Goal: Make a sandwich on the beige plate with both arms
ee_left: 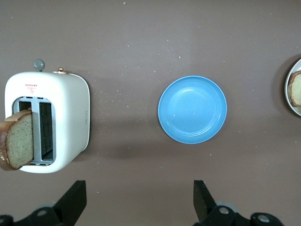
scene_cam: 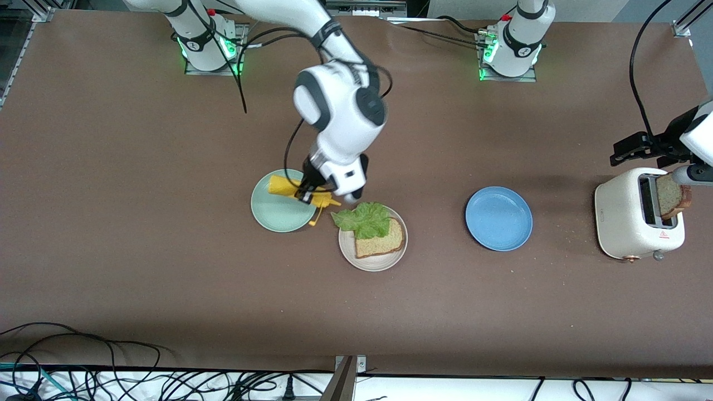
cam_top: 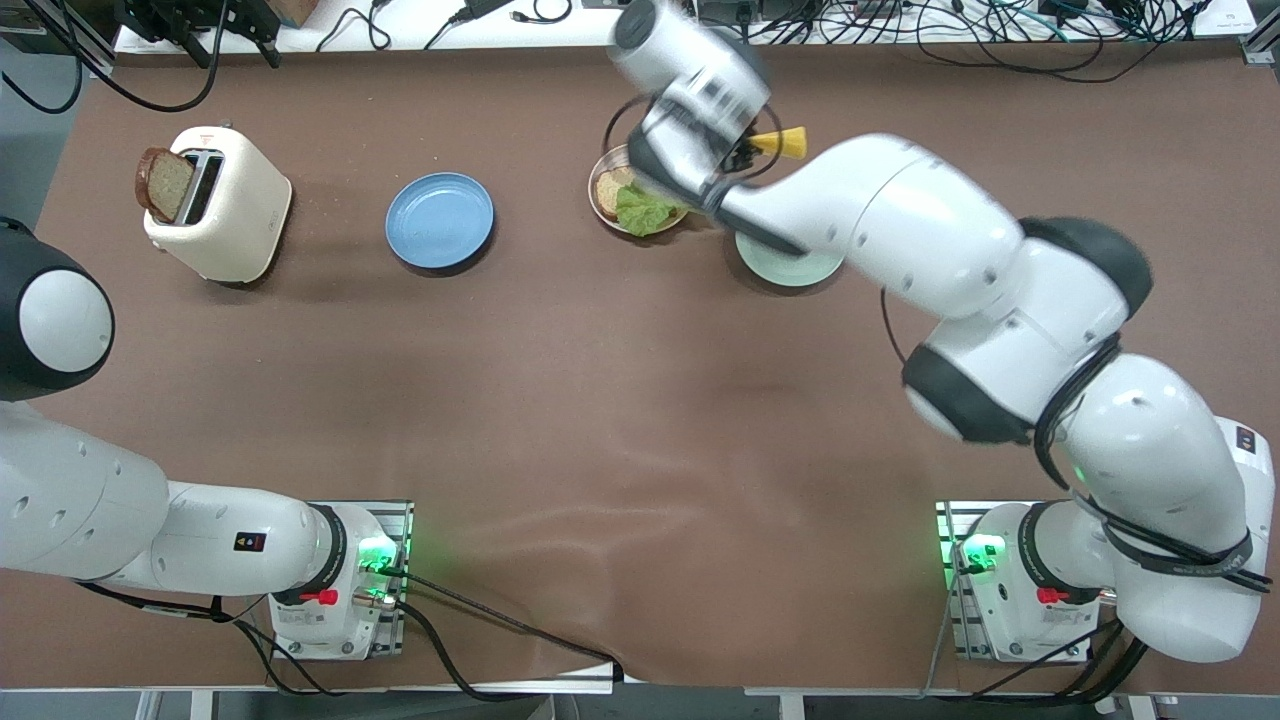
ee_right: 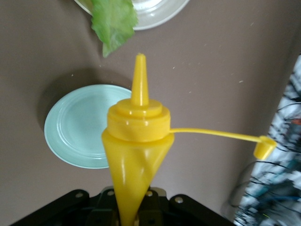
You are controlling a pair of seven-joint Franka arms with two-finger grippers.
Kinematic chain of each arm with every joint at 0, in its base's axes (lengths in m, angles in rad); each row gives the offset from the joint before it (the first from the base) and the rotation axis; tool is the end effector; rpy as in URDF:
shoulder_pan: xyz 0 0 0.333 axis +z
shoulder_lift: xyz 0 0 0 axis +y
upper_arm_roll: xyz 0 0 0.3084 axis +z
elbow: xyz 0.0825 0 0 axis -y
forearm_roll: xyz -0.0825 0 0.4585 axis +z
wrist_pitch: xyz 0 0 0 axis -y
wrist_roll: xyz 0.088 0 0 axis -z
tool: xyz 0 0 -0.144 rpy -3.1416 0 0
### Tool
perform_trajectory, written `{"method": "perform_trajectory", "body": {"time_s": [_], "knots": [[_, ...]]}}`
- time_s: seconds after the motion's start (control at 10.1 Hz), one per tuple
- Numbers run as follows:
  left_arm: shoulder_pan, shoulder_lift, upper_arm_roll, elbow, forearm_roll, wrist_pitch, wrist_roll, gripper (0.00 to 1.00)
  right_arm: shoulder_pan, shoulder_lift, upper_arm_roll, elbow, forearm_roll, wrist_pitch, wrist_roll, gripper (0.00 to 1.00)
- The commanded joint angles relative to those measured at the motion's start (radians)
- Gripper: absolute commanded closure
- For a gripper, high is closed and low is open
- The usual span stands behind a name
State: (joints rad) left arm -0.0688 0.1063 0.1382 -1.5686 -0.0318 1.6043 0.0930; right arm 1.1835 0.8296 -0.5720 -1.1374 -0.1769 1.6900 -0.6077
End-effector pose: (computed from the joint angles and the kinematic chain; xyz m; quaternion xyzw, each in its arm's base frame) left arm 0.6557 0.0379 0.5161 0.9993 -0.0108 -0.0340 0.0113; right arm 0.5937 0.5242 0.3002 0.7353 0.6064 -0.0725 0.2937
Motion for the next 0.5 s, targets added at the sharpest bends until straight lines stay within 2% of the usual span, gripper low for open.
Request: {"method": "perform_trajectory", "body": {"time_s": [0.0, 0.4], "knots": [[0.0, 0.01, 0.0, 0.027, 0.021, -0.021, 0.019, 0.0, 0.021, 0.043, -0.02, 0.01, -0.047, 0.007, 0.019, 1.0], [0.0, 0.01, 0.0, 0.025, 0.023, -0.021, 0.019, 0.0, 0.011, 0.039, -0.022, 0.01, -0.036, 0.014, 0.014, 1.0]]}}
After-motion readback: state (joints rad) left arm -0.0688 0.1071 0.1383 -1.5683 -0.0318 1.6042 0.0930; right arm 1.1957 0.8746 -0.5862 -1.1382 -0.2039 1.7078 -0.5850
